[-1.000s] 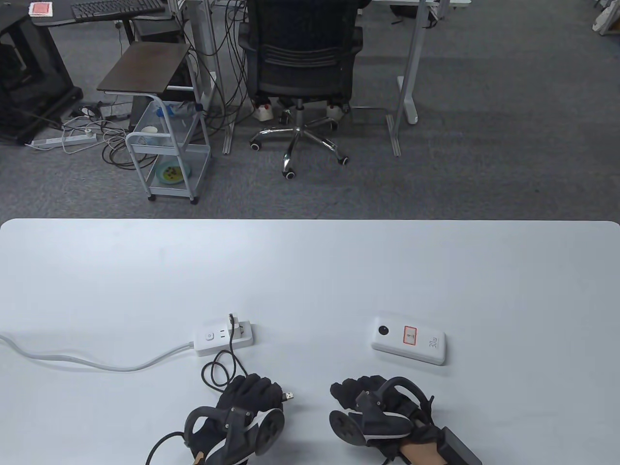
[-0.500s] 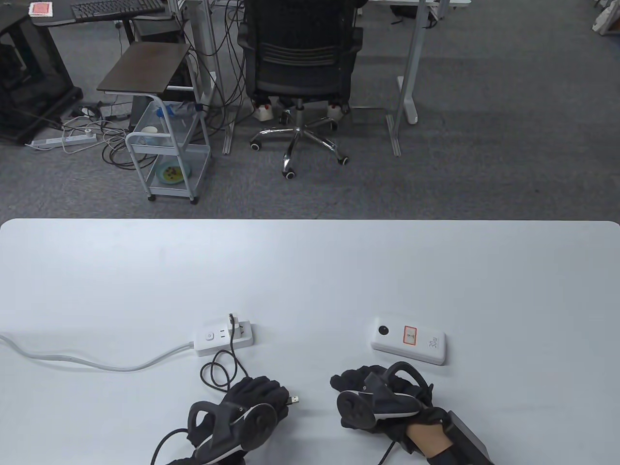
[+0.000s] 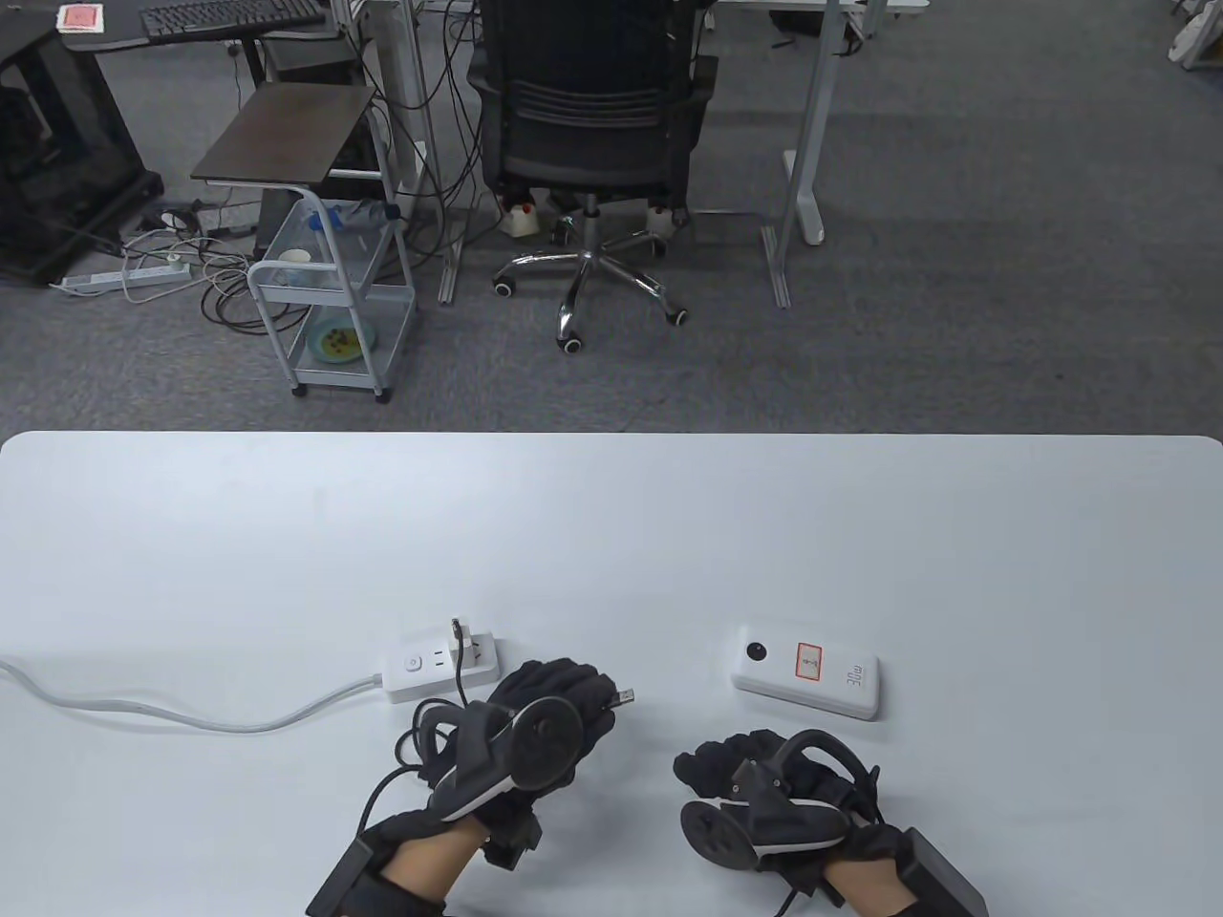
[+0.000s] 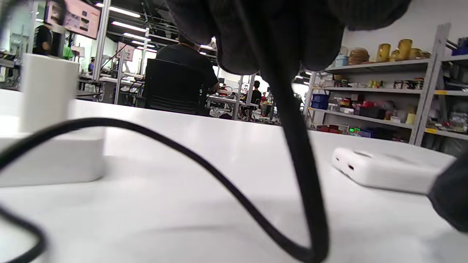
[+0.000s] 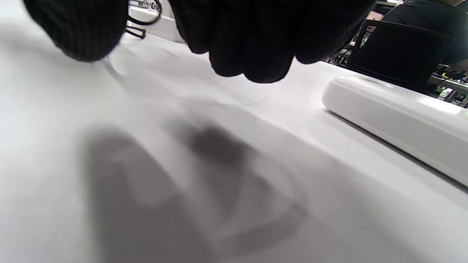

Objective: Unplug the charger and disconnect the battery pack

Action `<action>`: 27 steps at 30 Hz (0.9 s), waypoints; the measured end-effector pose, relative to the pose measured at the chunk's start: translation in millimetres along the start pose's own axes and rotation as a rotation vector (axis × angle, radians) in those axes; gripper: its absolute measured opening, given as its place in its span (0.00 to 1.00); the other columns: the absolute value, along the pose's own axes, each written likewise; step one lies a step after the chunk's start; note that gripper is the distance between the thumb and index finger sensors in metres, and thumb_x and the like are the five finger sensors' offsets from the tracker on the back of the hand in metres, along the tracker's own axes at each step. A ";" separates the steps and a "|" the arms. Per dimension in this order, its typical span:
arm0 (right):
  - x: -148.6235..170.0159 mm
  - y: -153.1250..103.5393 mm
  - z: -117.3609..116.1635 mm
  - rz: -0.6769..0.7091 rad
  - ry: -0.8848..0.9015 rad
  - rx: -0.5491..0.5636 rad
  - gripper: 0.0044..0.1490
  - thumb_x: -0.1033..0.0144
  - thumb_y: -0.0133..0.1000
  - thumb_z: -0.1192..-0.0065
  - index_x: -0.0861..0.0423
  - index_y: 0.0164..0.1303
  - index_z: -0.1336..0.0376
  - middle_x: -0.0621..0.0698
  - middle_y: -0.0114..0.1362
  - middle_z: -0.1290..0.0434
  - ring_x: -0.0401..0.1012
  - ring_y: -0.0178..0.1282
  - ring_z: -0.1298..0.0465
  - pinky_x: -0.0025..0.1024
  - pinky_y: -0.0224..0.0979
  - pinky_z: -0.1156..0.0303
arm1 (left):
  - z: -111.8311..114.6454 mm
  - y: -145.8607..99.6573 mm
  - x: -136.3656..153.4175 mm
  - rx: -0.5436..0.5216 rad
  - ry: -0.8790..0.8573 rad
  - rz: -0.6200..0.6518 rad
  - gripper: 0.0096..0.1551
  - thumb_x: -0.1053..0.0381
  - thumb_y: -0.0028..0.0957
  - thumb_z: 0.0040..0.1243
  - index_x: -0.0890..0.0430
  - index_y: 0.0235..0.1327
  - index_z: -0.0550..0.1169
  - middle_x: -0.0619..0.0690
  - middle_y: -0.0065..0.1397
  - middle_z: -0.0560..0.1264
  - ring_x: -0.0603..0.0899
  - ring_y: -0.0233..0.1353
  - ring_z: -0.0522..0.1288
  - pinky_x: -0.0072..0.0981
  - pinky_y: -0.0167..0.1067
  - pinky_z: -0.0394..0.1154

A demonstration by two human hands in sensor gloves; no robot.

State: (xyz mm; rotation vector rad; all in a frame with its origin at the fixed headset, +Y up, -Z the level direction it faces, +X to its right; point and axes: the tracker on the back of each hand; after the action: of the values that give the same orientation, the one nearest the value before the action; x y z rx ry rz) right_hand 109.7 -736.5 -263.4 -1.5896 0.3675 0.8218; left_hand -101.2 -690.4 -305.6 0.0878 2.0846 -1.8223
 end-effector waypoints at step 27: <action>2.5 -11.4 12.2 0.004 0.006 0.036 0.49 0.38 0.47 0.48 0.50 0.77 0.47 0.52 0.80 0.35 0.51 0.73 0.29 0.53 0.73 0.33 | 53.7 141.3 -62.1 0.090 0.399 -0.062 0.26 0.32 0.51 0.56 0.33 0.63 0.80 0.30 0.72 0.81 0.44 0.78 0.81 0.34 0.82 0.71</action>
State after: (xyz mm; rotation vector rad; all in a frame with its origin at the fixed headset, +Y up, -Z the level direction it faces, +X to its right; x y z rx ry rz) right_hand 115.2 -722.0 -256.9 -1.5593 0.3878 0.8092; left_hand 9.2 -707.5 -424.8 0.4494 2.2826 -2.0727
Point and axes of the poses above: the tracker on the back of each hand, its own x axis roughly to the little-finger side, its own y axis roughly from the wrist to the fingertips, z = x × y
